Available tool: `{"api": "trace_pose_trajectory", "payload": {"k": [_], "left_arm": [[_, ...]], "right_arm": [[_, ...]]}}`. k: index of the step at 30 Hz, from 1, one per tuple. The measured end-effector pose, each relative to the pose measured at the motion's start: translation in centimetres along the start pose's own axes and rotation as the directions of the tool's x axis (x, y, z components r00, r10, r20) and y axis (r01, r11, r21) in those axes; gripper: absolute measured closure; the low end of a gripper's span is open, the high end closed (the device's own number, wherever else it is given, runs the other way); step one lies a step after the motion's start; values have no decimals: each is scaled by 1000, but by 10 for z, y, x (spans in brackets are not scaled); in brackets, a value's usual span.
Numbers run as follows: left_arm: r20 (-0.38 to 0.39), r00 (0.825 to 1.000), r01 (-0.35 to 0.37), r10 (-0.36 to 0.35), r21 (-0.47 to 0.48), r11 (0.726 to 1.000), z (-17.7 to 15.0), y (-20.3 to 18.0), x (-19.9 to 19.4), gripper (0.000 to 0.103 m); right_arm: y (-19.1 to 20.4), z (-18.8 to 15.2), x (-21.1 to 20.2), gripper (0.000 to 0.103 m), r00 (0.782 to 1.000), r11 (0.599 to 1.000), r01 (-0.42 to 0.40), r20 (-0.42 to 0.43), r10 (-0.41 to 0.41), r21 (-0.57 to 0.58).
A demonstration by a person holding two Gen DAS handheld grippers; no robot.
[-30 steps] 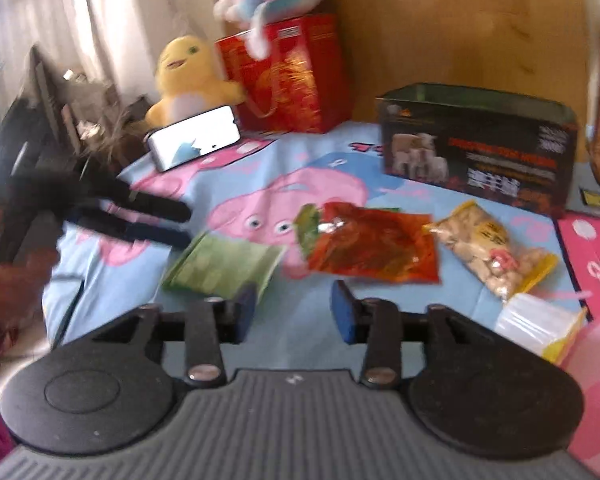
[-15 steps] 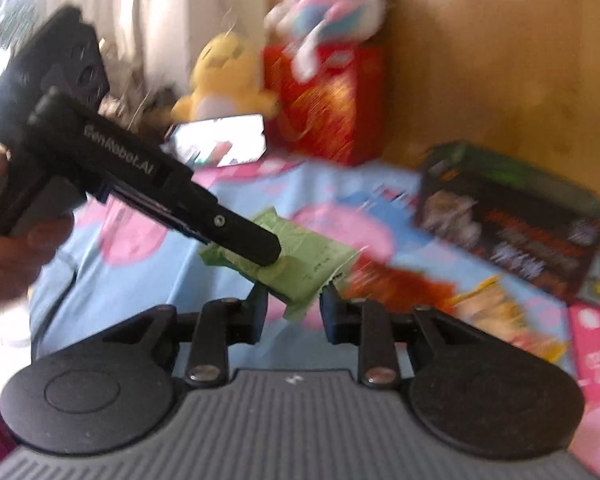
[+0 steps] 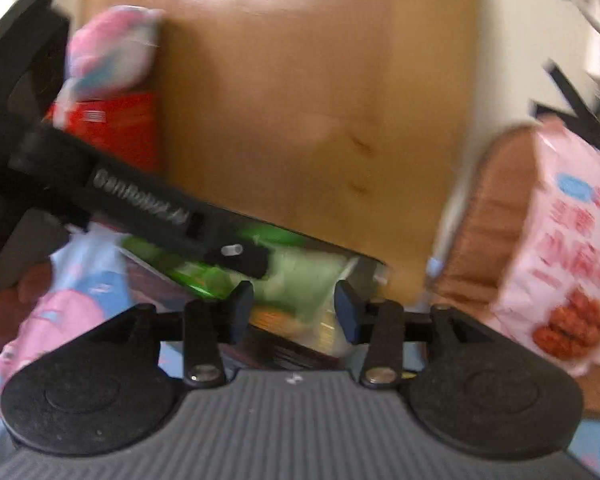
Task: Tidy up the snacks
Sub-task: 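Carry the light green pack over the black tin and release it, then grasp the yellow cup snack with the left gripper, then carry the yellow cup into the black tin and open the left gripper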
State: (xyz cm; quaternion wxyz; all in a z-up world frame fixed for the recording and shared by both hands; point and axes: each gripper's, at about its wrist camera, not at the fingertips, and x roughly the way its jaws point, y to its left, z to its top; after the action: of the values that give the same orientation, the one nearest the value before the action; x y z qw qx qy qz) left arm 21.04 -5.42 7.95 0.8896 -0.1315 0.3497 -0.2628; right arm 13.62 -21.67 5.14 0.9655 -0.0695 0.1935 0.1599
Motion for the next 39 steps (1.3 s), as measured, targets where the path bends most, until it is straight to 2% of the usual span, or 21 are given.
{"api": "trace_pose_trajectory", "payload": {"k": [4, 8, 11, 13, 14, 16, 18, 19, 21, 22, 24, 26, 27, 28, 31, 35, 39], "left_arm": [[23, 998, 56, -56, 11, 998, -30, -1, -34, 51], [-47, 991, 127, -128, -27, 992, -73, -1, -49, 51], [-89, 976, 194, -201, -81, 978, -97, -6, -51, 51], [-114, 967, 216, -227, -97, 971, -109, -13, -47, 50], [-126, 966, 214, -225, -97, 972, -111, -17, -42, 48], [-146, 966, 201, -215, -100, 974, -115, -21, -36, 45], [-154, 965, 199, -212, -98, 975, -120, -25, -34, 35], [-156, 966, 191, -205, -100, 977, -121, -26, -31, 23], [-159, 966, 187, -202, -107, 977, -126, -27, -28, 19], [-167, 965, 187, -203, -107, 977, -126, -29, -24, 19], [-193, 964, 166, -184, -104, 981, -132, -33, -13, 31], [-204, 959, 179, -196, -99, 979, -137, -37, -9, 50], [-203, 962, 169, -184, -88, 982, -139, -39, -10, 50], [-202, 964, 160, -173, -75, 984, -140, -40, -14, 51], [-185, 966, 166, -178, -78, 983, -138, -41, -30, 53], [-114, 977, 176, -181, -57, 983, -117, -41, -53, 54], [-49, 987, 151, -151, -11, 989, -78, -39, -60, 54]], "right_arm": [[-28, -31, -38, 55, 999, 991, -32, 36, 27, 130], [-37, -77, -76, 53, 995, 957, -94, 50, 83, 274], [-34, -106, -100, 52, 985, 920, -173, 49, 167, 353], [-29, -117, -109, 49, 979, 907, -203, 44, 201, 370], [-25, -121, -111, 42, 977, 905, -210, 39, 210, 369], [-15, -128, -114, 38, 974, 907, -221, 31, 225, 359], [-6, -127, -111, 38, 973, 917, -218, 0, 231, 333], [0, -128, -112, 38, 975, 926, -210, -10, 224, 313], [8, -126, -109, 38, 975, 942, -207, -23, 220, 265], [12, -125, -106, 38, 978, 952, -191, -37, 206, 239], [20, -125, -99, 38, 983, 972, -164, -55, 176, 171], [25, -127, -89, 42, 983, 979, -153, -80, 165, 132], [28, -130, -85, 55, 982, 980, -149, -96, 162, 129], [33, -131, -85, 58, 987, 985, -131, -82, 140, 112], [38, -128, -89, 59, 988, 985, -122, -83, 133, 123], [40, -115, -100, 59, 989, 982, -146, 2, 147, 118], [40, -85, -95, 59, 986, 985, -144, 92, 136, 95]]}}
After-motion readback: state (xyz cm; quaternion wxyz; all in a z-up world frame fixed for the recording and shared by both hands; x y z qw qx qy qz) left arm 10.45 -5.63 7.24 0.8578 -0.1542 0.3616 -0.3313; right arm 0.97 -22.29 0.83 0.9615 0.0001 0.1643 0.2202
